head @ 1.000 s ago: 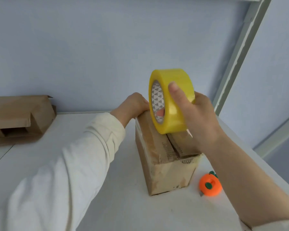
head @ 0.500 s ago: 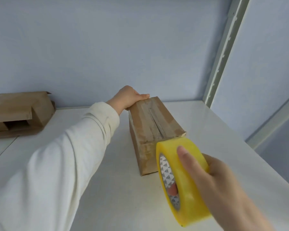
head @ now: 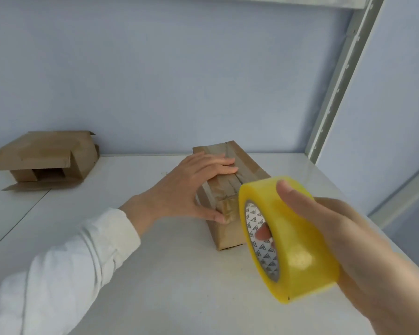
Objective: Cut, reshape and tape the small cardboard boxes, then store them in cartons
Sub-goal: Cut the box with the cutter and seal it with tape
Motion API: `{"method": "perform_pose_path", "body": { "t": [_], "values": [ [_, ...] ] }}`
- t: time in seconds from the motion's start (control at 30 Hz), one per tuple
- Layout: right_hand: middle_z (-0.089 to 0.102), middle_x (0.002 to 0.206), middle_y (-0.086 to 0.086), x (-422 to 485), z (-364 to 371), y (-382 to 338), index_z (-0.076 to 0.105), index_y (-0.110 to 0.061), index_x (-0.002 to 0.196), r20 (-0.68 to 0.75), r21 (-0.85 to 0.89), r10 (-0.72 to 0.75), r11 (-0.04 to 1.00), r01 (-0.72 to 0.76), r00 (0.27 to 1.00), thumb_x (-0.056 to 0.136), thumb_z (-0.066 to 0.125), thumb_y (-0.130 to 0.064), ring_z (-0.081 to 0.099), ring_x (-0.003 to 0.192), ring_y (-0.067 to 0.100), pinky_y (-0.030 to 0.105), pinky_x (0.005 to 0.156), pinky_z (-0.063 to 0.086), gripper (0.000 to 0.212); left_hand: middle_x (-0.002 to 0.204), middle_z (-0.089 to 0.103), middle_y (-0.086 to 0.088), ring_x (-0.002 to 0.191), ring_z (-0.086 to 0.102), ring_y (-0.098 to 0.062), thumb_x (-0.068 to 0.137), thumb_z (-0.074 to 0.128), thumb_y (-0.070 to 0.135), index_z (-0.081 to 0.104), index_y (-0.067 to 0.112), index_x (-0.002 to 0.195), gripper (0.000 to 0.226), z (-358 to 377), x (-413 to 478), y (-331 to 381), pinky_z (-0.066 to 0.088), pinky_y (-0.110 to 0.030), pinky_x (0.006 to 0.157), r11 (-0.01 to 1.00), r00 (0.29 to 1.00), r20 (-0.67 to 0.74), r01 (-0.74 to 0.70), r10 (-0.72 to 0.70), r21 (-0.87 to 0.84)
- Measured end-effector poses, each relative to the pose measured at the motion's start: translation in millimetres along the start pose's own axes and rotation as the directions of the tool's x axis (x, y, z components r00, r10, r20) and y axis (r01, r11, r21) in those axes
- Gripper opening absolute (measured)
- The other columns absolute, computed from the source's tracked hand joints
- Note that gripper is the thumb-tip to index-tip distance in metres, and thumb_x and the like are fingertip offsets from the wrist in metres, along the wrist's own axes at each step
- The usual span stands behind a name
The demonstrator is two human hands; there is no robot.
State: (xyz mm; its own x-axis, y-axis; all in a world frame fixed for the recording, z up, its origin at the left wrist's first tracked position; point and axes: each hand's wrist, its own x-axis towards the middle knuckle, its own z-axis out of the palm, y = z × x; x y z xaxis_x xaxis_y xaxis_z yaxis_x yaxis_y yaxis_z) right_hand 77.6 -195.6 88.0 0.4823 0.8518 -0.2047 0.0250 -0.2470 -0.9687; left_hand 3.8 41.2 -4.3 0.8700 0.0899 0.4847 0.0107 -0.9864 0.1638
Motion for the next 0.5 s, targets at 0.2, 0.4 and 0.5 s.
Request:
{"method": "perform_pose_path", "body": {
  "t": [0.2,0.4,0.5],
  "values": [
    [0.070,0.077,0.009,34,-10,-62,0.065,-0.007,0.081,0.214,0.278,-0.312,0.928,0.248,0.926,0.076,0.055,-0.028,0.066,0.076,0.025,0.028,0.075,0.055,0.024,0.092,0.065,0.024,0.093,0.058,0.004,0.065,0.058,0.061,0.060,0.036,0.098,0.042,-39,20,-3,0.042,-0.014,0.084,0.688,0.940,0.031,0.269,-0.338,-0.674],
    [0.074,0.084,0.003,92,6,-83,0.065,-0.011,0.092,0.117,0.258,-0.412,0.891,0.372,0.904,0.080,0.056,-0.040,0.070,0.079,0.022,0.035,0.073,0.058,0.033,0.142,0.034,0.011,0.127,0.036,0.002,0.056,0.069,0.059,0.021,0.055,0.129,0.087,-54,20,-2,0.027,-0.016,0.109,0.725,0.890,-0.064,0.324,-0.451,-0.607],
    [0.073,0.073,0.001,110,15,-89,0.066,-0.009,0.079,0.035,0.204,-0.436,0.884,0.420,0.899,0.088,0.053,-0.044,0.070,0.069,0.018,0.029,0.065,0.059,0.038,0.152,-0.017,0.018,0.141,-0.007,-0.002,0.038,0.077,0.068,-0.014,0.057,0.135,0.134,-60,26,9,0.011,-0.022,0.111,0.876,0.913,0.039,0.401,-0.406,-0.269]
  ]
}}
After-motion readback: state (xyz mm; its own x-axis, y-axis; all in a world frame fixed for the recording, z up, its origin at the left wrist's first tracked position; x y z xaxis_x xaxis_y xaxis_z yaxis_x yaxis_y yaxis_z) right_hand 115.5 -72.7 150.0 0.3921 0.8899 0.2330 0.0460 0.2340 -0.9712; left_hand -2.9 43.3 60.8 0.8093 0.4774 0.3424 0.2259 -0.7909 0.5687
